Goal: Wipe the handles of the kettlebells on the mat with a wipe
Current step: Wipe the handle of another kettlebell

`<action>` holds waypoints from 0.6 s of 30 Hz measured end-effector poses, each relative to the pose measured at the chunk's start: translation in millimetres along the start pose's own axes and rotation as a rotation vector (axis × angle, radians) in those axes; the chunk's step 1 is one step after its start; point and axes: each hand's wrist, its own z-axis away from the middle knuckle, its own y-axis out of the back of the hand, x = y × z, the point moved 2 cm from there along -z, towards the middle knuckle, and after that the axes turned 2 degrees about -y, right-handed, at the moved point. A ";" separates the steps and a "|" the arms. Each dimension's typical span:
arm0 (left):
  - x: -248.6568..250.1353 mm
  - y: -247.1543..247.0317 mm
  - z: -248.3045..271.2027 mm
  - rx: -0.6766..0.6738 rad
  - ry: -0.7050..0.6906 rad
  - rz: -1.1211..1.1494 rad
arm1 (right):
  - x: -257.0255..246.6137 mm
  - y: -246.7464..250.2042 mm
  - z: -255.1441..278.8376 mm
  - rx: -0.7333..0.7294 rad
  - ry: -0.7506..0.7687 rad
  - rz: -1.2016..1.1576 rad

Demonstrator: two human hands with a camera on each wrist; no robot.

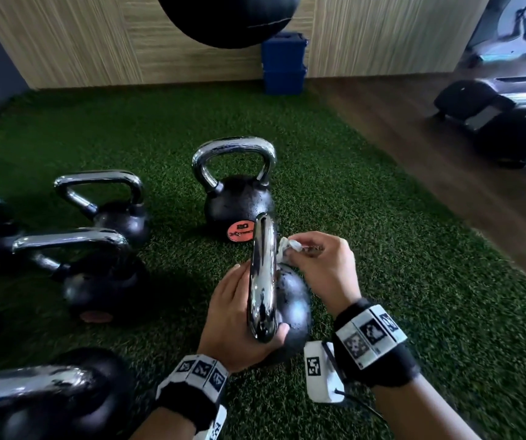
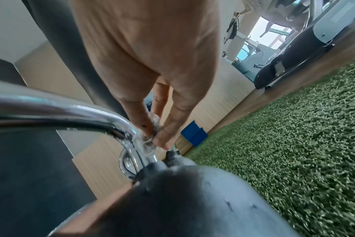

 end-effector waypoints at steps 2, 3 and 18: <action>-2.1 3.9 -3.5 -0.002 -0.081 0.011 | 2.9 -10.2 -3.4 0.005 -0.004 -0.025; -4.3 7.2 -4.3 -0.006 -0.087 0.059 | 4.5 -15.6 -4.4 0.010 -0.020 -0.051; -25.2 3.9 1.4 0.001 -0.005 0.183 | 1.8 -24.1 -9.9 0.165 0.213 0.044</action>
